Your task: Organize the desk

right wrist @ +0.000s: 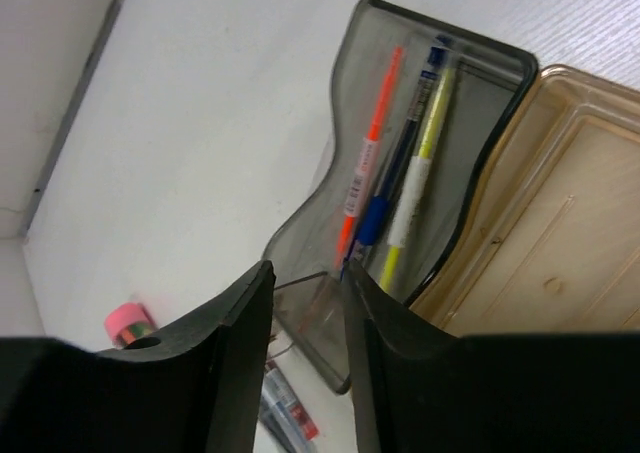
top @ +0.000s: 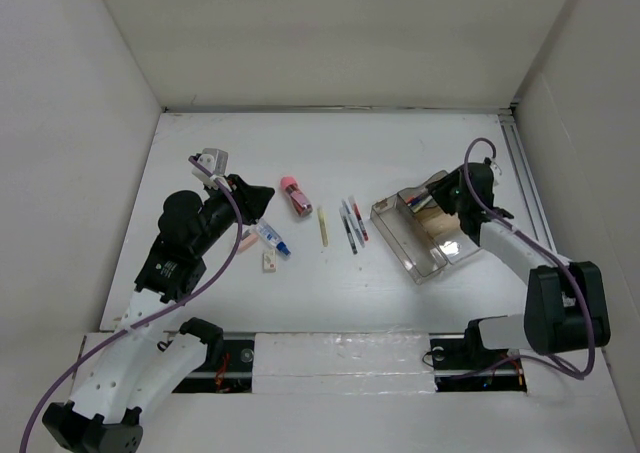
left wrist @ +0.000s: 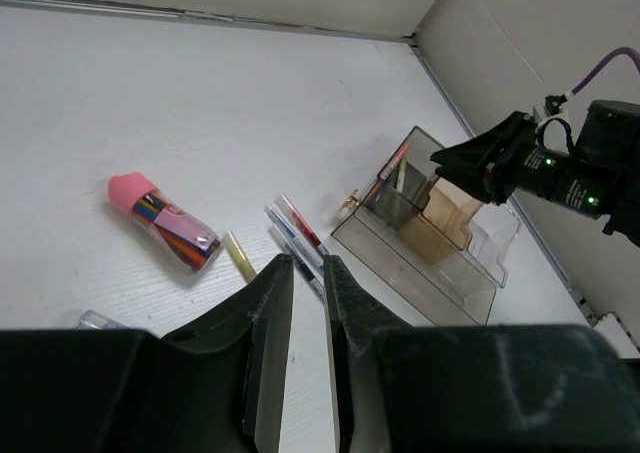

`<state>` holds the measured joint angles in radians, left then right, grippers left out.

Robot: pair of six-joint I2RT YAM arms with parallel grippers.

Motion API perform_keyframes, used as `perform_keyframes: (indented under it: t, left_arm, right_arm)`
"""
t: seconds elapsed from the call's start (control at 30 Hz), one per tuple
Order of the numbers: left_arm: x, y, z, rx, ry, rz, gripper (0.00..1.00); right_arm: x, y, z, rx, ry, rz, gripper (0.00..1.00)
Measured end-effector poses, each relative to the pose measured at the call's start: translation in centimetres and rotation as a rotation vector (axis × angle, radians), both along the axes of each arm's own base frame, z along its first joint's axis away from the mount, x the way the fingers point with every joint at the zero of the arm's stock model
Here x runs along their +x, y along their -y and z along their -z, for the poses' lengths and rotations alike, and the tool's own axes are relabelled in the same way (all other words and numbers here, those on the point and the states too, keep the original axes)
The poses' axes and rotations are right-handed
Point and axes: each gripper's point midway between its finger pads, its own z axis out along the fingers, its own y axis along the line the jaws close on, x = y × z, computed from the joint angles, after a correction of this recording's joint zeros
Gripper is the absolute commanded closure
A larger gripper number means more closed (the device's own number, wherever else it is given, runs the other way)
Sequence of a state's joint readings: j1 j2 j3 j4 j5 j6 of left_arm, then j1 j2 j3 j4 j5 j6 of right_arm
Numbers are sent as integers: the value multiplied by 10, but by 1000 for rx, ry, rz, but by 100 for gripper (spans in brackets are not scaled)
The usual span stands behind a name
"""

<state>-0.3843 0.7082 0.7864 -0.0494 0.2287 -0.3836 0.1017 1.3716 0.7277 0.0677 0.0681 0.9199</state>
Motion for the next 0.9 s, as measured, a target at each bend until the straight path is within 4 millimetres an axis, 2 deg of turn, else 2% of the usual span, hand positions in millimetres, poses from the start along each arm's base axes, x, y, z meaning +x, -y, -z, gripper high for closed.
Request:
perform_keyframes:
  t: [0.03, 0.07, 0.1, 0.13, 0.2, 0.3, 0.33, 0.37, 0.43, 0.5, 0.57, 0.67, 0.8, 0.9]
  left_arm:
    - [0, 0, 0, 0, 0, 0, 84]
    - [0, 0, 0, 0, 0, 0, 84]
    - [0, 0, 0, 0, 0, 0, 85]
    - [0, 0, 0, 0, 0, 0, 85]
    - [0, 0, 0, 0, 0, 0, 84]
    - [0, 0, 0, 0, 0, -2, 85]
    - [0, 0, 0, 0, 0, -3, 86]
    - [1, -1, 0, 1, -1, -5, 86]
    - [2, -2, 0, 0, 0, -18, 85]
    - [3, -5, -1, -3, 0, -36, 85]
    - [4, -8, -2, -7, 4, -57, 84]
    - [4, -12, -4, -12, 6, -78, 82]
    - [3, -14, -6, -16, 14, -89, 81]
    - [2, -13, -6, -16, 14, -79, 80]
  right_arm:
    - [-2, -3, -6, -2, 16, -8, 68]
    - [-3, -8, -12, -5, 33, -21, 88]
    - [-6, -15, -19, -21, 56, -43, 98]
    - [-8, -26, -28, -26, 84, -72, 100]
    - [-17, -60, -43, -47, 132, -163, 100]
    - [-41, -131, -53, -74, 168, -355, 98]
    - [-49, -152, -52, -86, 170, -406, 92]
    - [-58, -176, -51, -98, 170, -468, 79]
    - [-71, -217, -45, -136, 160, -561, 67]
    - [-78, -250, -31, -201, 133, -628, 63]
    - [-82, -275, -13, -266, 104, -670, 62]
    - [-85, -291, 21, -358, 38, -700, 62]
    - [-80, -278, 60, -469, -50, -669, 62]
    - [-77, -268, 79, -533, -100, -656, 62]
